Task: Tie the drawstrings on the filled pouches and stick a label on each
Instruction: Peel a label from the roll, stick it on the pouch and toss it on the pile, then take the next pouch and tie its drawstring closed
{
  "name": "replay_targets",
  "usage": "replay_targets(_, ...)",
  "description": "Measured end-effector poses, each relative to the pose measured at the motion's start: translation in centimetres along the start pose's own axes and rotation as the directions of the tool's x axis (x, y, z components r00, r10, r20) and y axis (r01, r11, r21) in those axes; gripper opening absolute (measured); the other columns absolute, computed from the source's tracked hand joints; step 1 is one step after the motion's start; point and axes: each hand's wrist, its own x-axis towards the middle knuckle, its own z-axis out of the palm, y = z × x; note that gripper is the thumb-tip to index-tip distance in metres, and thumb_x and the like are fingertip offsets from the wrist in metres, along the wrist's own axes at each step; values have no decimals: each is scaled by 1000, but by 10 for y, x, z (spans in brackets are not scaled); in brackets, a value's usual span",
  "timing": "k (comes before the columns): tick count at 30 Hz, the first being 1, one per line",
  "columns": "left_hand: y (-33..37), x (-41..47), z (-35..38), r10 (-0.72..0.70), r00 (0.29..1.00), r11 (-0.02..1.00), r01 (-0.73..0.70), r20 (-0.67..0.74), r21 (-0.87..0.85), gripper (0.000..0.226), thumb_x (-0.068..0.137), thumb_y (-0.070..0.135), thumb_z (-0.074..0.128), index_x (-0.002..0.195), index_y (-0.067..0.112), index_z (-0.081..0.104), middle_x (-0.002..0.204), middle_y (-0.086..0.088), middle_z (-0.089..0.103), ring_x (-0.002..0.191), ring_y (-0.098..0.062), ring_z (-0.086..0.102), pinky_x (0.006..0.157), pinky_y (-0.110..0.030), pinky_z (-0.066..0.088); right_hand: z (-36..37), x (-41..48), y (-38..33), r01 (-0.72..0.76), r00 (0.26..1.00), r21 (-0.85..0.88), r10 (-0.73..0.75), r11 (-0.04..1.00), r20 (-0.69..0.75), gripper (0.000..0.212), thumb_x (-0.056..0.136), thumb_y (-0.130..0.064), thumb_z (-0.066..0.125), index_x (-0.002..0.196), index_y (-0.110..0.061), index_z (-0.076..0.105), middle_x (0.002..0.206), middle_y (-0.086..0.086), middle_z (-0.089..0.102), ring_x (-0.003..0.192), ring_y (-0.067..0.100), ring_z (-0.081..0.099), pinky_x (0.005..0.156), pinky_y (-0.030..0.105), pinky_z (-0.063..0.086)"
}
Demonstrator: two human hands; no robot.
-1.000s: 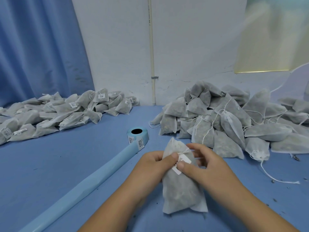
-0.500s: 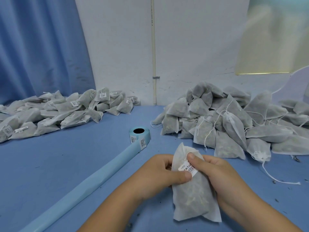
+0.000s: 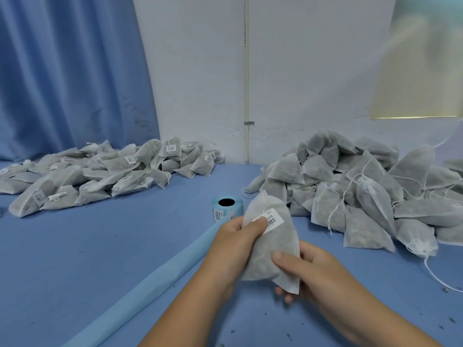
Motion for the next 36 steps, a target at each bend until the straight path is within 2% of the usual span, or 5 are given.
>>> replay_targets(7, 4, 17, -21, -61, 985, 953, 9, -162, -304, 27, 97, 26, 52, 88, 11, 73, 87, -9, 76, 76, -21, 70, 67, -29, 52, 27, 41, -18, -65, 996, 106, 71, 992, -51, 12, 84, -19, 64, 85, -7, 67, 66, 9, 59, 53, 19, 52, 47, 28, 42)
replay_targets(16, 4, 42, -64, -318, 892, 520, -119, -320, -846, 39, 100, 40, 37, 95, 10, 62, 79, -8, 60, 55, -18, 49, 51, -26, 38, 115, 136, -79, -140, 985, 298, 102, 944, 139, 9, 89, -8, 62, 92, 0, 63, 72, 13, 63, 57, 18, 59, 55, 26, 54)
replay_targets(21, 6, 44, -71, -327, 880, 533, -128, -343, -836, 43, 100, 46, 40, 96, 8, 61, 85, -9, 54, 59, -20, 45, 54, -30, 37, 157, 201, -123, -23, 988, 495, -57, 869, 145, 19, 96, -4, 53, 114, 5, 55, 115, 20, 54, 104, 27, 58, 93, 31, 51)
replay_targets(29, 11, 48, -67, -244, 890, 693, -117, -385, -711, 24, 95, 30, 48, 82, 13, 59, 65, -1, 55, 48, -14, 44, 49, -25, 33, 113, 183, -55, -36, 997, 193, 23, 981, 69, 10, 91, -2, 55, 98, -5, 62, 94, 13, 70, 66, 22, 72, 56, 28, 57)
replay_targets(36, 2, 46, -46, -165, 926, 891, -8, -341, -454, 15, 90, 16, 51, 78, 13, 60, 55, 4, 54, 39, -10, 47, 48, -25, 34, 46, 138, -26, -21, 999, -49, 22, 999, 23, 15, 87, -3, 58, 97, -7, 69, 88, 7, 74, 66, 19, 68, 58, 27, 53)
